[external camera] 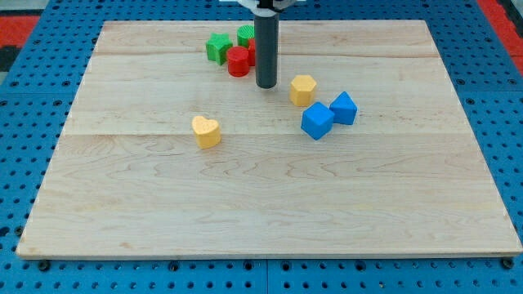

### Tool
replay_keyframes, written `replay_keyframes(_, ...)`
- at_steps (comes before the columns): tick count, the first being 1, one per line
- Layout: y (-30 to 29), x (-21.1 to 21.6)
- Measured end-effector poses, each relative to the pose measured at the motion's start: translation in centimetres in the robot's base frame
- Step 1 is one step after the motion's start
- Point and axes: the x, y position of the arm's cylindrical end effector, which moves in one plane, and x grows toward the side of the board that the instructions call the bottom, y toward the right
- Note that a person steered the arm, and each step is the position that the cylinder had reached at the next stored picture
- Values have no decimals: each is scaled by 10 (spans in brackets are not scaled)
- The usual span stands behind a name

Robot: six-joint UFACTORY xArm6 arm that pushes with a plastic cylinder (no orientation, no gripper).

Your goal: Slide yellow heart towards center

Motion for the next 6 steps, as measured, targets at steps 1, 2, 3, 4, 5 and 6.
replay_keyframes(1,29,33)
replay_keyframes(2,-29,39)
replay_keyframes(3,-126,35)
replay_keyframes(4,-180,63)
replay_keyframes(5,-204,82)
replay_keyframes(6,-203,82)
